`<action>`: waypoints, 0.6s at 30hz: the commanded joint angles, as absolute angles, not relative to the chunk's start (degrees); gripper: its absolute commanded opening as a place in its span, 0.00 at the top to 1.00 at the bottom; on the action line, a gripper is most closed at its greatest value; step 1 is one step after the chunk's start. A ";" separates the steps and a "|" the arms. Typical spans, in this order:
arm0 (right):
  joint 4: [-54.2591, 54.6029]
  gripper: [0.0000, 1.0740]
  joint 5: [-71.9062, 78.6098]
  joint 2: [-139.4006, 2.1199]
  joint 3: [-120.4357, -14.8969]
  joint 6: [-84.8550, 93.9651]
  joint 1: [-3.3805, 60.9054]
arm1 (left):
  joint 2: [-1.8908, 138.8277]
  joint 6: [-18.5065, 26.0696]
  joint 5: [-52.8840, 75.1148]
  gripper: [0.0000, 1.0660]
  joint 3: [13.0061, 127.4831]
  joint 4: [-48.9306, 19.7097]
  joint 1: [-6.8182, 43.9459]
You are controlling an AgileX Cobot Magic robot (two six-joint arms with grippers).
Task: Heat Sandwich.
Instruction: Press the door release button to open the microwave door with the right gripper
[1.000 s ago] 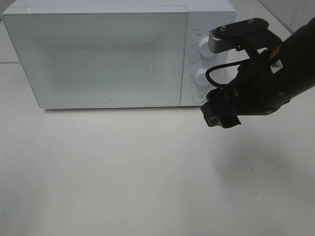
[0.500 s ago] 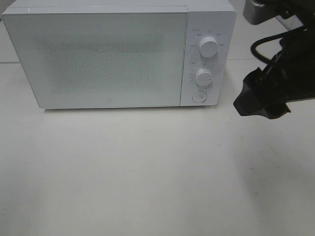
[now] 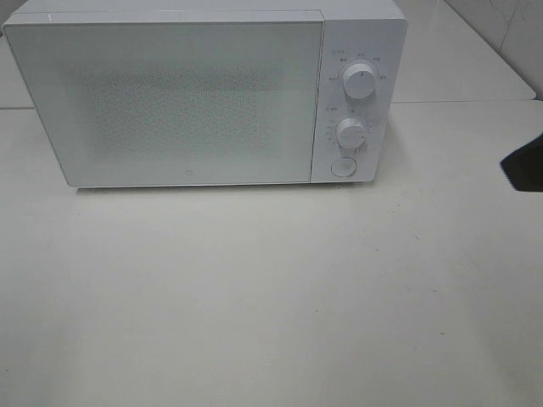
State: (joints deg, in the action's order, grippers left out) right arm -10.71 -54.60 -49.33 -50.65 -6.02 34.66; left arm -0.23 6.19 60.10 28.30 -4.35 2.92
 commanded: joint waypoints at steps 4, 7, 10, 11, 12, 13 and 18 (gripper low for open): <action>-9.34 0.29 -59.70 -37.82 -46.35 -5.27 31.51 | -1.43 5.73 59.42 0.06 28.19 -4.81 2.75; -8.37 0.29 -60.10 -32.72 -43.09 -4.81 26.76 | -1.43 5.73 59.42 0.06 28.19 -4.81 2.75; -8.02 0.29 -60.56 -29.34 -41.42 -4.30 23.89 | -1.43 5.73 59.42 0.06 28.19 -4.81 2.75; -7.91 0.29 -60.68 -27.44 -40.68 -4.30 22.40 | -1.43 5.73 59.42 0.06 28.19 -4.81 2.75; -7.45 0.29 -60.85 -23.78 -39.42 -4.35 19.71 | -1.43 5.73 59.42 0.06 28.19 -4.81 2.75; -7.05 0.29 -60.85 -22.35 -39.02 -4.35 18.68 | -1.43 5.73 59.42 0.06 28.19 -4.81 2.75; -6.25 0.29 -60.73 -16.44 -36.78 -4.35 14.04 | -1.43 5.73 59.42 0.06 28.19 -4.81 2.75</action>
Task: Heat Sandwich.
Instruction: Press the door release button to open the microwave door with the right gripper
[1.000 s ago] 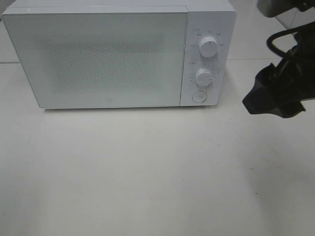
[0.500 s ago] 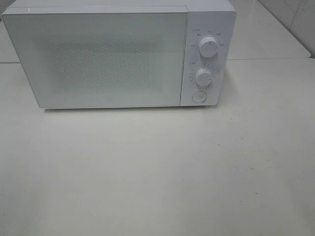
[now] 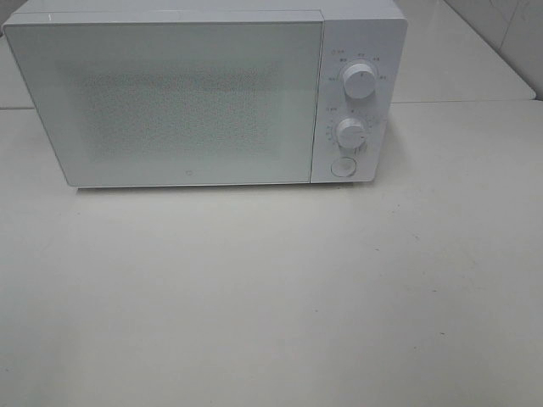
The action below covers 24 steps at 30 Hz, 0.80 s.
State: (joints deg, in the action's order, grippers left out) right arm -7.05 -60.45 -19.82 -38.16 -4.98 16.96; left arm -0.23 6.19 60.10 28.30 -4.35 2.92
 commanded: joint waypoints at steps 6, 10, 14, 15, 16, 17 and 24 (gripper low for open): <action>-3.67 0.29 -60.16 -9.80 -33.06 -4.87 8.65 | -1.43 5.73 59.42 0.06 28.19 -4.81 2.75; -3.27 0.29 -59.59 -6.59 -30.42 -5.10 5.73 | -1.43 5.73 59.42 0.06 28.19 -4.81 2.75; -3.55 0.29 -59.53 -3.27 -28.93 -5.10 4.01 | -1.43 5.73 59.42 0.06 28.19 -4.81 2.75; -3.55 0.29 -59.53 -3.27 -28.93 -5.10 4.01 | -1.43 5.73 59.42 0.06 28.19 -4.81 2.75; -3.55 0.29 -59.53 -2.69 -28.93 -5.16 4.01 | -1.43 5.73 59.42 0.06 28.19 -4.81 2.75; -3.55 0.29 -59.53 -0.74 -28.93 -5.10 4.01 | -1.43 5.73 59.42 0.06 28.19 -4.81 2.75; -3.44 0.29 -59.53 1.83 -28.82 -4.81 3.38 | -1.26 5.73 59.42 0.06 28.19 -4.81 2.75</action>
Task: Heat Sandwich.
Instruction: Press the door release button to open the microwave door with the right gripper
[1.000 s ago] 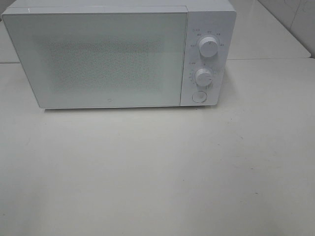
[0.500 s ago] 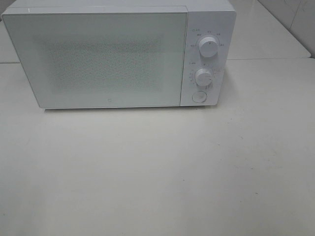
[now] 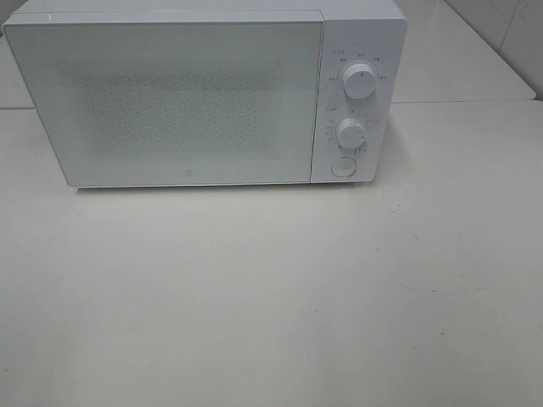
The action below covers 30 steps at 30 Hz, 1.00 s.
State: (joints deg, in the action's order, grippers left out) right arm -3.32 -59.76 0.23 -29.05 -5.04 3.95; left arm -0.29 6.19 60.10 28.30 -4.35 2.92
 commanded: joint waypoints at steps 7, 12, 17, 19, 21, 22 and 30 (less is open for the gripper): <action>-3.44 0.29 -59.53 1.83 -28.82 -4.87 3.38 | -1.26 5.73 59.42 0.06 28.19 -4.76 2.75; -3.44 0.29 -59.53 1.78 -28.82 -4.87 3.38 | -1.26 5.73 59.42 0.06 28.19 -4.76 2.75; -3.44 0.29 -59.53 1.78 -28.82 -4.87 3.38 | -1.26 5.73 59.42 0.06 28.19 -4.76 2.75; -3.44 0.29 -59.53 1.78 -28.82 -4.87 3.38 | -1.26 5.73 59.42 0.06 28.19 -4.76 2.75; -3.44 0.29 -59.53 1.78 -28.82 -4.87 3.38 | -1.26 5.73 59.42 0.06 28.19 -4.76 2.75; -3.44 0.29 -59.53 1.78 -28.82 -4.87 3.38 | -1.26 5.73 59.42 0.06 28.19 -4.76 2.75; -3.44 0.29 -59.53 1.78 -28.82 -4.87 3.38 | -1.26 5.73 59.42 0.06 28.19 -4.76 2.75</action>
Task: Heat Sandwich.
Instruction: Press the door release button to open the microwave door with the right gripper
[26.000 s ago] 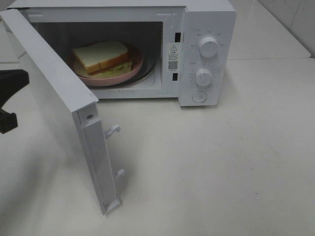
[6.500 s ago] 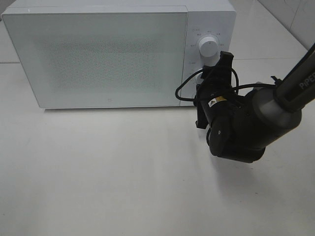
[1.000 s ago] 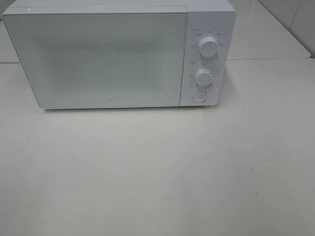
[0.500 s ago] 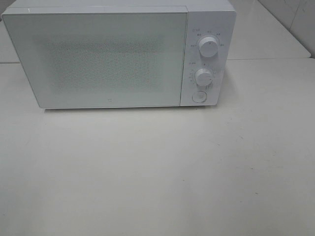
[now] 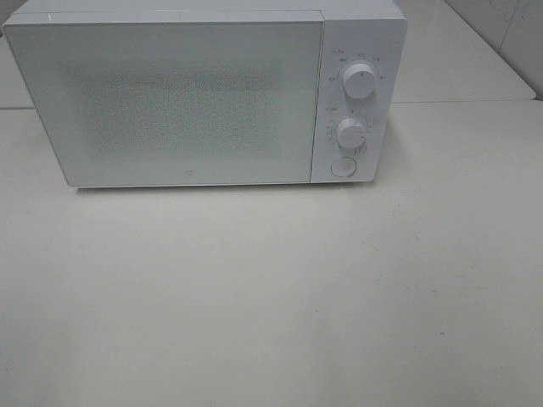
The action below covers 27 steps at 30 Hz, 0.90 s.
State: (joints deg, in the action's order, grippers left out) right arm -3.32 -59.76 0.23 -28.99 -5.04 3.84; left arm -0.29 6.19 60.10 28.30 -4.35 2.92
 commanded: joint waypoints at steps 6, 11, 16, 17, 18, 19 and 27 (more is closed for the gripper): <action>-3.44 0.29 -59.53 1.78 -28.82 -4.87 3.38 | -1.26 5.73 59.42 0.06 28.19 -4.76 2.75; -3.44 0.29 -59.53 1.78 -28.82 -4.87 3.38 | -1.26 5.73 59.42 0.06 28.19 -4.76 2.75; -3.44 0.29 -59.53 1.78 -28.82 -4.87 3.38 | -1.26 5.73 59.42 0.06 28.19 -4.76 2.75; -3.44 0.29 -59.53 1.78 -28.82 -4.87 3.38 | -1.26 5.73 59.42 0.06 28.19 -4.76 2.75; -3.44 0.29 -59.53 1.78 -28.82 -4.87 3.38 | -1.26 5.73 59.42 0.06 28.19 -4.76 2.75; -3.44 0.29 -59.53 1.78 -28.82 -4.87 3.38 | -1.26 5.73 59.42 0.06 28.19 -4.76 2.75; -3.50 0.30 -59.53 1.78 -28.82 -5.04 3.50 | -1.26 5.73 59.42 0.06 28.19 -4.76 2.75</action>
State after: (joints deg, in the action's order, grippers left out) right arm -3.32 -59.76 0.23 -28.99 -5.04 3.84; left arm -0.29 6.19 60.10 28.30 -4.35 2.92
